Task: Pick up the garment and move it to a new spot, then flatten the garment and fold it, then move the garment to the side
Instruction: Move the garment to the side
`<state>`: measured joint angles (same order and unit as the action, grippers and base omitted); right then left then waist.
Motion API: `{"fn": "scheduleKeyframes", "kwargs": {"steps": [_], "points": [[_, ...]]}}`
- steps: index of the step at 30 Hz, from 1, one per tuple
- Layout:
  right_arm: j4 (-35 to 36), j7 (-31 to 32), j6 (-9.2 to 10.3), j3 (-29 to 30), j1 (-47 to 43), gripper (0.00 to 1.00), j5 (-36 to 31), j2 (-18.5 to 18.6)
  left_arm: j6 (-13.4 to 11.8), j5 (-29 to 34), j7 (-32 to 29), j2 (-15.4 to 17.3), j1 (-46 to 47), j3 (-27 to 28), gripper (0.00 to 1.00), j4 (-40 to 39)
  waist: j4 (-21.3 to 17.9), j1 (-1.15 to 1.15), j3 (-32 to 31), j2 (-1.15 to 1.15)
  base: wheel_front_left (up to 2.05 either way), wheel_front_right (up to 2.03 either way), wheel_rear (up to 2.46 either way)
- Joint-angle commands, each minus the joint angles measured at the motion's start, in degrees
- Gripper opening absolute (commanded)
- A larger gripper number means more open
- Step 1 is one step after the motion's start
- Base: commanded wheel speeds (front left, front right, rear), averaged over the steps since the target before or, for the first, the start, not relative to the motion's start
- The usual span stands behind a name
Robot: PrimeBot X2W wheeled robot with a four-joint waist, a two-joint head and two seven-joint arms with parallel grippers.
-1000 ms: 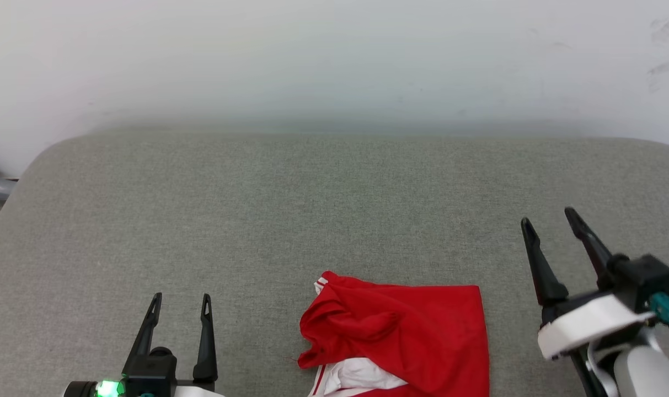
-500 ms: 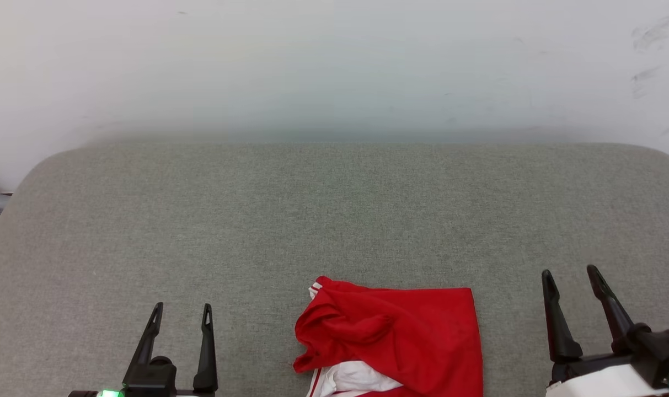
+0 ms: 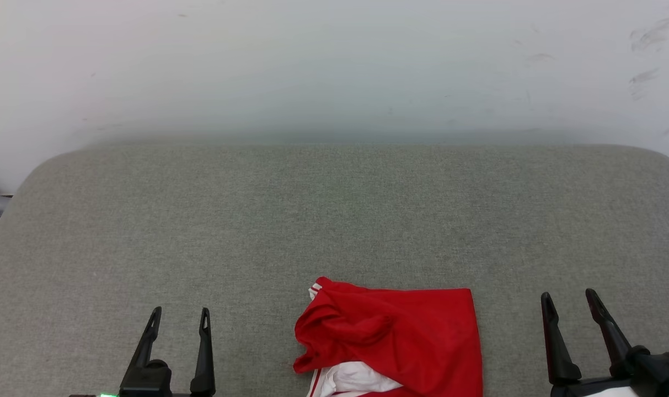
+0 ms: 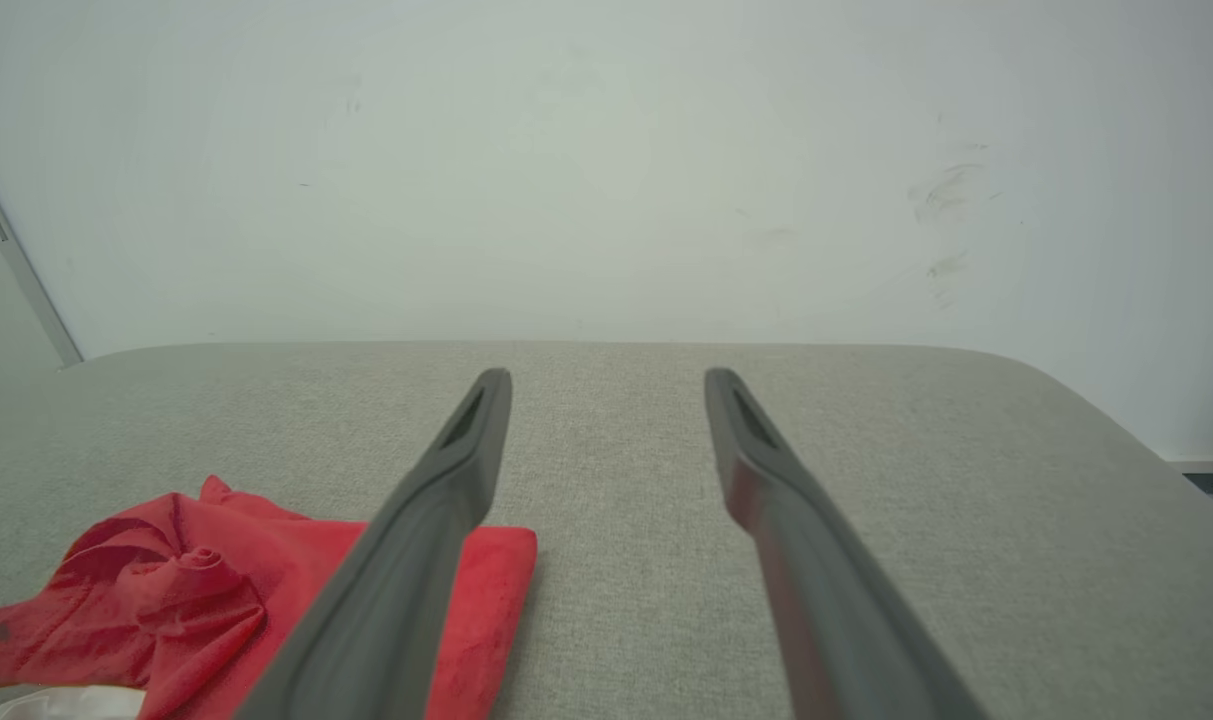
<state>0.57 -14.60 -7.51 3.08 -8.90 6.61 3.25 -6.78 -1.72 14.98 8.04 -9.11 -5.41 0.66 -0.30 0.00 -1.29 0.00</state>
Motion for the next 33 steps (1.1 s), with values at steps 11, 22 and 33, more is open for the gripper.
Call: {"fn": "scheduleKeyframes", "kwargs": {"steps": [11,22,33], "points": [[1.1,2.0,0.05,1.1,2.8,1.00,-1.2,0.7,0.4,0.4,0.3,-0.5,-0.5,0.3,1.00,0.5,0.5,0.00,-0.6,0.00,0.00,0.00,0.00],[3.5,17.1,0.05,-1.2,12.8,1.00,6.6,9.4,0.7,0.6,0.3,-0.8,0.7,0.3,1.00,0.7,2.3,0.00,0.1,0.00,0.00,0.00,0.00],[4.9,43.1,0.05,-12.9,19.6,1.00,21.2,18.4,0.8,0.9,0.3,-1.1,1.5,0.3,1.00,0.5,3.2,0.00,1.9,0.00,0.00,0.00,0.00]]}}
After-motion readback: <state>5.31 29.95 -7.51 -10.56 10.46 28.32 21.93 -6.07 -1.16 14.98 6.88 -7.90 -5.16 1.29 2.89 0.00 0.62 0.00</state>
